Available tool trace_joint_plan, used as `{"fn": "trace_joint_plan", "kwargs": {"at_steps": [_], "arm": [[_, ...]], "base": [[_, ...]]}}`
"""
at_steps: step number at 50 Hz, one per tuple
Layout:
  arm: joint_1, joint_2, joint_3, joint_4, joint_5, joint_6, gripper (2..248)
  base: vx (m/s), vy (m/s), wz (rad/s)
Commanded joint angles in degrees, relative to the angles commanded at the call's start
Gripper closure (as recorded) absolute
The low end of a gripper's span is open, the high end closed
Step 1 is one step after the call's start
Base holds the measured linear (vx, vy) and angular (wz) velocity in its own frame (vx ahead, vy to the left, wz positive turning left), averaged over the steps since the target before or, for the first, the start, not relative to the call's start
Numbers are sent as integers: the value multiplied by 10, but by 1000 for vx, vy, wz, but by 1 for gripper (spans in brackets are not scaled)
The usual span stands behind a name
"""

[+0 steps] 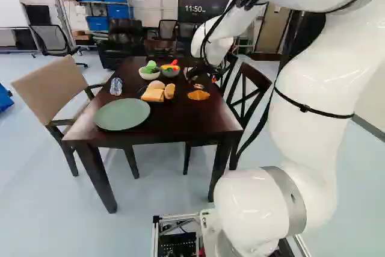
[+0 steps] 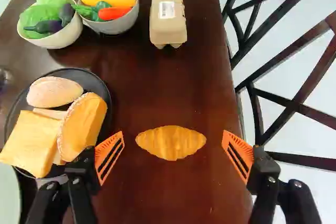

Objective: Move the croissant to the empty plate

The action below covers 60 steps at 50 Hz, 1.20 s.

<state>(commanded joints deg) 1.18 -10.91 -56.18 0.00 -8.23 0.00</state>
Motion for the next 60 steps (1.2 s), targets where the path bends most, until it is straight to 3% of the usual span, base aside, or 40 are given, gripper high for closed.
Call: {"fn": "trace_joint_plan", "kwargs": {"at_steps": [27, 52, 60], "arm": [[-1, -56, -66, 0, -95, 0, 3], [-1, -65, -76, 0, -94, 0, 3], [-1, -65, -76, 0, -94, 28, 3]], "base": [[0, 0, 0], [0, 0, 0], [0, 0, 0]]}}
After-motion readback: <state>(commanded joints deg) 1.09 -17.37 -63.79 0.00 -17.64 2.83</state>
